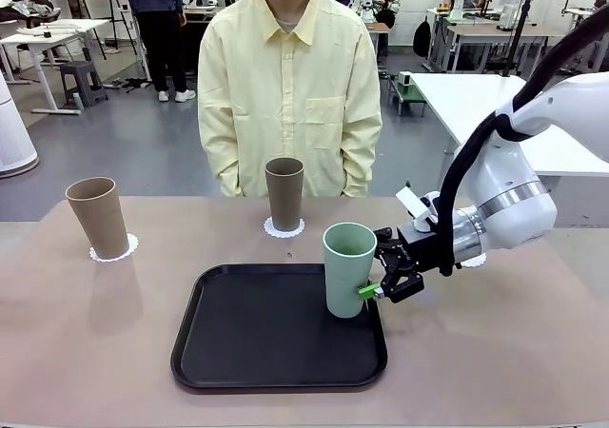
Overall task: Place coasters on the table and set cups on them.
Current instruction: Take one Reusable plastic cup from the Flat Tray and place it on a coaster set by the human.
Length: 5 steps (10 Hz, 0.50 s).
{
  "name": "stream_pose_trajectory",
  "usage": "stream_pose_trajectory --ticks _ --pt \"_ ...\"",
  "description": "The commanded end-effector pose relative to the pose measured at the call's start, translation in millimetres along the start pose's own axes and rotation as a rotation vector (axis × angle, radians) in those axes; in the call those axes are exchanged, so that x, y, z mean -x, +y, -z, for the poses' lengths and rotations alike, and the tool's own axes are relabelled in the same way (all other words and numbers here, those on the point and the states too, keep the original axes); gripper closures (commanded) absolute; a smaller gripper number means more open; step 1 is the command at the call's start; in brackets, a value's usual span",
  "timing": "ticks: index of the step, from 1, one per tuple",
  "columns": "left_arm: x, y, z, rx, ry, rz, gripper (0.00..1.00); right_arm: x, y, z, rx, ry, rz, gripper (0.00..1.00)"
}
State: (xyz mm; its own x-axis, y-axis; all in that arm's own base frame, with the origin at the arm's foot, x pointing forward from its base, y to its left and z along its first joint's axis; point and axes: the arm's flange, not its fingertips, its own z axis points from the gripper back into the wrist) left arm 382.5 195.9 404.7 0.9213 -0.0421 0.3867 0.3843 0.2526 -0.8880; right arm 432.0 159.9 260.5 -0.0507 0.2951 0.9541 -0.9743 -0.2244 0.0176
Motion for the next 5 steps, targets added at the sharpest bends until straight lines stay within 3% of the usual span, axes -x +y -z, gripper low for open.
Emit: stream_pose_trajectory --ticks 1,5 --pt "0.7 -1.9 -2.2 0.004 0.0 0.008 0.0 7.3 -7.6 14.0 0.019 0.002 -0.006 0.0" --pt "0.7 -1.9 -2.2 0.004 0.0 0.008 0.0 9.4 -15.5 27.8 0.006 0.009 0.003 0.0"
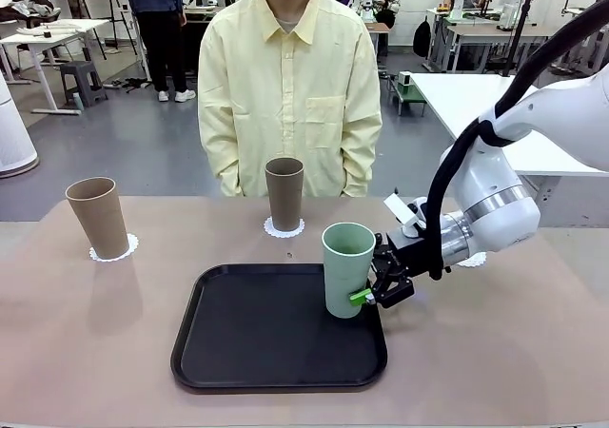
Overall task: Place coasters on the table and set cups on them.
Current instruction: Take one Reusable plastic cup from the Flat Tray and place it on a coaster set by the human.
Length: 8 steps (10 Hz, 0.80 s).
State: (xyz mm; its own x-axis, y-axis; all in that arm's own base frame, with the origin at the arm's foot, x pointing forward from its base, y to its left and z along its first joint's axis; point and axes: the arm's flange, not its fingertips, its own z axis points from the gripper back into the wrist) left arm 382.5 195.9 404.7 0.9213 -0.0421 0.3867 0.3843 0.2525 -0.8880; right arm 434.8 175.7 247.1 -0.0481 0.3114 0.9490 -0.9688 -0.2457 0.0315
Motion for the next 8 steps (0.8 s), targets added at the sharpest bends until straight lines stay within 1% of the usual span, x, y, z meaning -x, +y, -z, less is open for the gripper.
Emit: stream_pose_trajectory --ticks 1,2,3,4,5,6,7,8 --pt "0.7 -1.9 -2.2 0.004 0.0 0.008 0.0 0.9 -11.0 12.1 0.029 -0.01 0.006 0.0" --pt "0.7 -1.9 -2.2 0.004 0.0 0.008 0.0 0.6 -11.4 12.1 0.008 -0.018 0.011 0.16" --pt "0.7 -1.9 -2.2 0.004 0.0 0.008 0.0 0.8 -11.1 11.1 0.003 -0.024 0.013 0.6" --pt "0.7 -1.9 -2.2 0.004 0.0 0.008 0.0 0.2 -10.3 8.9 0.006 -0.031 0.016 0.76" --pt "0.7 -1.9 -2.2 0.004 0.0 0.008 0.0 -1.6 -8.8 6.2 0.01 -0.033 0.016 1.0" --pt "0.7 -1.9 -2.2 0.004 0.0 0.008 0.0 -6.9 -6.7 -0.3 0.037 -0.03 0.031 0.77" --pt "0.7 -1.9 -2.2 0.004 0.0 0.008 0.0 -23.2 -3.2 -16.5 0.13 -0.05 0.041 1.0" --pt "0.7 -1.9 -2.2 0.004 0.0 0.008 0.0 -44.3 1.7 -34.2 0.209 -0.04 0.088 1.0"
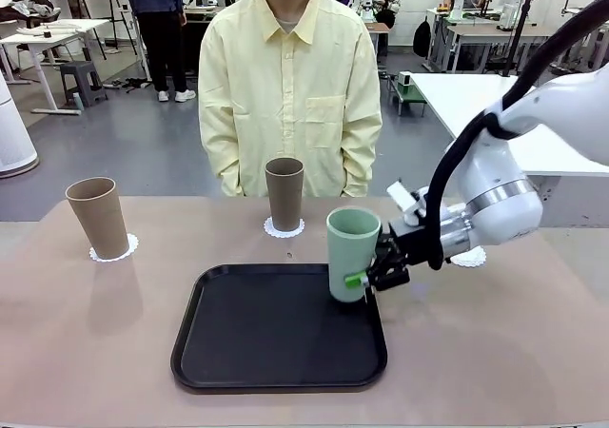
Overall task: Place coasters on the table and set cups on them.
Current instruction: Take one Reusable plastic cup from the Flat Tray and place it on a coaster set by the human.
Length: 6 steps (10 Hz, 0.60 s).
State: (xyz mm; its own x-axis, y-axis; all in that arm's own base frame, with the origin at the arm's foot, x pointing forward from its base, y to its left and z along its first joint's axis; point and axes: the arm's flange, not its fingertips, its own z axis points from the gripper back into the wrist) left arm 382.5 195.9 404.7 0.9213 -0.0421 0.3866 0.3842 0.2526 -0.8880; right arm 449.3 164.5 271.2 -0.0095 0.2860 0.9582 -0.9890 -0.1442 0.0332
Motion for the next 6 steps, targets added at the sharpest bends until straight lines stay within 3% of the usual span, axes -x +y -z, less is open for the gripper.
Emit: stream_pose_trajectory --ticks 1,4,6 --pt "0.7 -1.9 -2.2 0.004 0.0 0.008 0.0 -51.6 16.9 -31.2 0.17 -0.008 0.085 1.0" --pt "0.7 -1.9 -2.2 0.004 0.0 0.008 0.0 -119.5 32.5 -79.5 0.252 0.028 0.158 1.0" --pt "0.7 -1.9 -2.2 0.004 0.0 0.008 0.0 -130.4 36.0 -92.9 0.273 0.031 0.162 1.0"
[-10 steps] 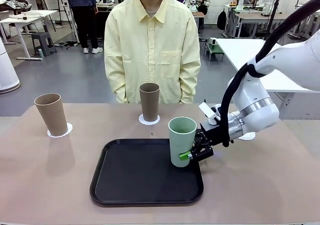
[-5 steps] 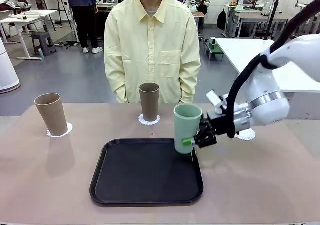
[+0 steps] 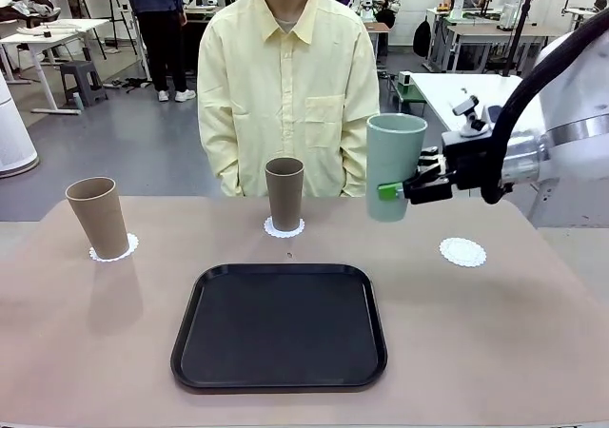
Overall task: Place coasters on the table and set cups on them.
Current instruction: Take one Reusable plastic cup from the Flat Tray and place it on a coaster set by the human.
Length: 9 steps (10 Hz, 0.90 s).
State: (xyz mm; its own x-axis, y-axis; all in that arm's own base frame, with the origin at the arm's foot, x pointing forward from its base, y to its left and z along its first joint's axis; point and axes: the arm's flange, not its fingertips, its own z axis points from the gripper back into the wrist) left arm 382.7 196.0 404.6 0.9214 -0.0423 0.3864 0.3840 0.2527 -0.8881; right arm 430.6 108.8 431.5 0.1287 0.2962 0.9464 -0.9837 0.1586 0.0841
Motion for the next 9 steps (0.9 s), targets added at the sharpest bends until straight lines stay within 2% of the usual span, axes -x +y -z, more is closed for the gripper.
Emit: stream_pose_trajectory --ticks 1,2,4,5,6,9 --pt "0.9 -2.1 -2.1 0.004 0.0 0.008 0.0 13.6 2.3 -1.9 -0.01 0.03 0.016 1.0" --pt "0.9 -2.1 -2.1 0.004 0.0 0.008 0.0 0.0 0.0 0.0 0.0 0.0 0.0 1.0" --pt "0.9 -2.1 -2.1 0.004 0.0 0.008 0.0 0.0 0.0 0.0 0.0 0.0 0.0 1.0" --pt "0.9 -2.1 -2.1 0.004 0.0 0.008 0.0 2.2 1.3 -3.0 0.001 0.011 0.003 0.18" --pt "0.9 -2.1 -2.1 0.004 0.0 0.008 0.0 16.6 -23.1 -24.1 0.04 0.061 -0.006 0.18" --pt "0.9 -2.1 -2.1 0.004 0.0 0.008 0.0 49.0 -73.4 -86.4 0.093 0.099 0.024 0.18"
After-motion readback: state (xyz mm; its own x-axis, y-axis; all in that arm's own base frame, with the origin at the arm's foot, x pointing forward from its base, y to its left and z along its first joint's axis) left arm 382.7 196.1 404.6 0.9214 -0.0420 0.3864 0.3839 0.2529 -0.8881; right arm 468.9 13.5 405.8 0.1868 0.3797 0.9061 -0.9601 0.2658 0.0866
